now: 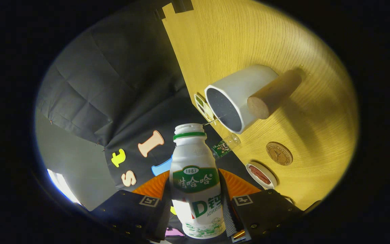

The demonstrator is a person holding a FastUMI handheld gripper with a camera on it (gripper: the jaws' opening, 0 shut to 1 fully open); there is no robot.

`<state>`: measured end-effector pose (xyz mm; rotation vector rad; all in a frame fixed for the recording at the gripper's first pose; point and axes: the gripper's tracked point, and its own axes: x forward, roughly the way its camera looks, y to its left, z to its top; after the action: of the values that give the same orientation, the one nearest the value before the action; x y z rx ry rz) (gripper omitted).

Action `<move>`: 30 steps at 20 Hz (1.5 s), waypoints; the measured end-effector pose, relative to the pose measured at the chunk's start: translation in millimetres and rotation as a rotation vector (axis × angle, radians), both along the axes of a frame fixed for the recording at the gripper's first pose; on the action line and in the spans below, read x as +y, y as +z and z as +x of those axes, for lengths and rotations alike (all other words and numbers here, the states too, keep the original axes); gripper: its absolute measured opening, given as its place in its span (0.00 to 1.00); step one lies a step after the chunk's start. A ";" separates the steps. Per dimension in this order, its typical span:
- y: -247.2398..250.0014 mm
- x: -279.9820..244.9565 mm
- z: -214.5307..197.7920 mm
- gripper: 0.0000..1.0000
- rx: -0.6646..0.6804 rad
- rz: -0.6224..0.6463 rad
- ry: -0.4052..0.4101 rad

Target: Take the bottle from table, then pour the juice into the cup, finally place the bottle on the coaster

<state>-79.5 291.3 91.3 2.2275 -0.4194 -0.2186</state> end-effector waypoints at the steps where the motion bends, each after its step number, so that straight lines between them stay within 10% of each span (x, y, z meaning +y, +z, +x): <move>1: 0.5 -2.2 -0.2 0.64 0.000 0.005 -0.003; 24: 2.6 -2.1 2.1 0.64 0.011 0.091 -0.013; 30: 2.3 0.4 3.4 0.64 0.067 -0.048 -0.008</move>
<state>-76.0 291.7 93.7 2.1655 -0.3935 -0.2839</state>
